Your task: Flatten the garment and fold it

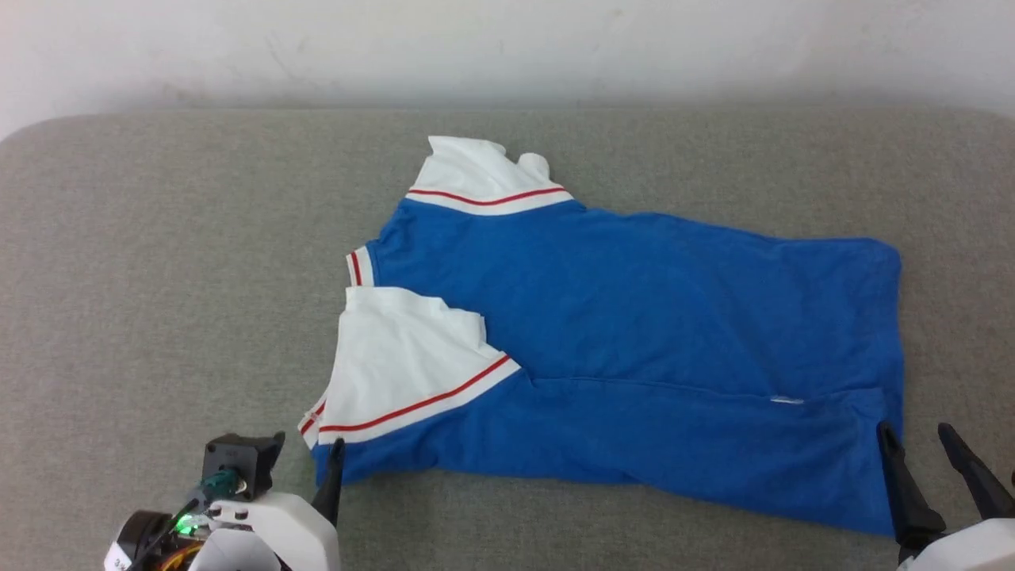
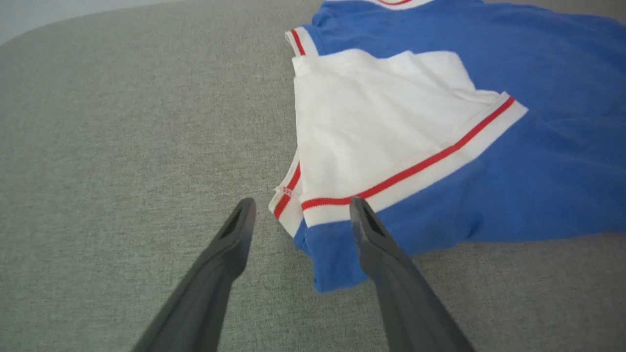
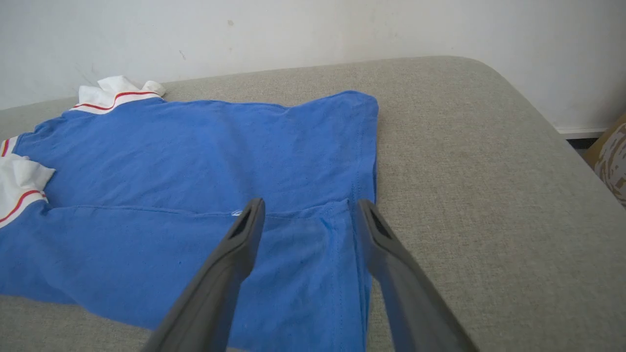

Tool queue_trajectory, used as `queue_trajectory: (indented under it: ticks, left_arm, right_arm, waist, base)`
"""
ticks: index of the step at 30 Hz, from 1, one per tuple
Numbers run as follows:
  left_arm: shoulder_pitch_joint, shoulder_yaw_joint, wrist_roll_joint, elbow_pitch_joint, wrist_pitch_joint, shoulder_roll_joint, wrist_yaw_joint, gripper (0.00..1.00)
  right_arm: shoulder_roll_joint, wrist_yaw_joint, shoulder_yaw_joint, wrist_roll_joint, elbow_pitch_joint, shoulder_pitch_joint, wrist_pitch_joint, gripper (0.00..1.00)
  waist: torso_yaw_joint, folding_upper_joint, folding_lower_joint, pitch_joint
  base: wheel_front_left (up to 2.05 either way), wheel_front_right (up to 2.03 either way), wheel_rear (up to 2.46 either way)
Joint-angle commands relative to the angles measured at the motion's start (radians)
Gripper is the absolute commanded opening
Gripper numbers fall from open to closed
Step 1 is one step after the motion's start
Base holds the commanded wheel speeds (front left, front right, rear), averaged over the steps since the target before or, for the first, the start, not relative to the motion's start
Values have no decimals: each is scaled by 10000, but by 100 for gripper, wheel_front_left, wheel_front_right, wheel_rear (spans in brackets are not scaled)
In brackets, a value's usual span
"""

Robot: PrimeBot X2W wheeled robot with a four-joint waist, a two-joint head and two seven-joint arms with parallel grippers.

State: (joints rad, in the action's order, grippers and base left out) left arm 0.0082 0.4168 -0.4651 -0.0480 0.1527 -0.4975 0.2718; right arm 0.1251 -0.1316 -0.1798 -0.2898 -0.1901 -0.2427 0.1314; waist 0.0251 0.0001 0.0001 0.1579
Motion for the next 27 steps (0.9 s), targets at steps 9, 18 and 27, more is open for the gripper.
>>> queue_trajectory:
  ticks: [9, 18, 27]
  left_arm:
    - [-499, 317, -660, 858, 1078, 395, -178, 100]
    - [-386, -17, -1115, 1141, 1045, 639, 99, 0]
    - [-96, -321, -1323, 609, 577, 667, 214, 0]
  right_arm:
    - [268, 9, 112, -168, 298, 333, 57, 100]
    - [1069, 9, 428, -292, 312, 726, 361, 100]
    - [1729, 9, 11, -924, 42, 406, 2758, 100]
  waist:
    - [-254, -1, -1, 436]
    - [-278, -1, -1, 271]
    - [-222, -1, -1, 497]
  base:
    - [0, 0, 0]
    - [0, 0, 0]
    - [0, 0, 0]
